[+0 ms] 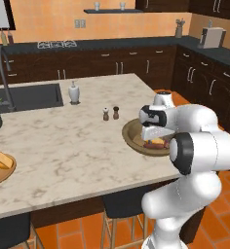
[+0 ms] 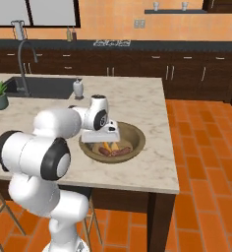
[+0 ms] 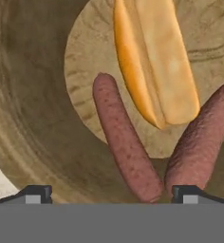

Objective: Place one bun and one sausage from the bowl on each plate.

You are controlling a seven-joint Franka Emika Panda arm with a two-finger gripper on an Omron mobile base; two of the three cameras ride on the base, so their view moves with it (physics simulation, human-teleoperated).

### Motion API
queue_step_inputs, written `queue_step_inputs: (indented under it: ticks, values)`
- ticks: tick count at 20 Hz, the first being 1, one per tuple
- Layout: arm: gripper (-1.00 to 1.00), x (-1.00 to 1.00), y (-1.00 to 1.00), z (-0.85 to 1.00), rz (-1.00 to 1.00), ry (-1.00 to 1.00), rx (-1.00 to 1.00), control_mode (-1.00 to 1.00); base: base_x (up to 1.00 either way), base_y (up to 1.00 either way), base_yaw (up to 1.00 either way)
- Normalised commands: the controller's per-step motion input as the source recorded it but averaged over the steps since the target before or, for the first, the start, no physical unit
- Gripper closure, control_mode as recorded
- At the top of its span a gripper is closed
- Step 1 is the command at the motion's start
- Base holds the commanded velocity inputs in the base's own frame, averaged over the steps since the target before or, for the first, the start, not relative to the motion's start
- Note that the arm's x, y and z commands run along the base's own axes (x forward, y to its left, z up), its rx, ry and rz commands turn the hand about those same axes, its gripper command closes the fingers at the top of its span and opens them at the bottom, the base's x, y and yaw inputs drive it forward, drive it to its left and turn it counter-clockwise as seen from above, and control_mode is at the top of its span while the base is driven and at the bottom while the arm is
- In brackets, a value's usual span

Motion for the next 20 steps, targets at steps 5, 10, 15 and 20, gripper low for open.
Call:
queue_step_inputs:
  ticks: [5, 10, 15, 20]
  values:
    - [-1.00, 0.40, -0.05, -0.43, 0.11, 0.16, 0.00, -1.00, 0.00, 0.00, 0.00]
    - [-1.00, 0.32, -0.01, -0.29, 0.10, 0.10, 0.00, -1.00, 0.00, 0.00, 0.00]
    - [-1.00, -0.49, 0.00, -0.21, 0.01, 0.07, 0.00, -1.00, 0.00, 0.00, 0.00]
    - [-1.00, -0.20, 0.00, -0.10, 0.00, 0.07, 0.00, -1.00, 0.00, 0.00, 0.00]
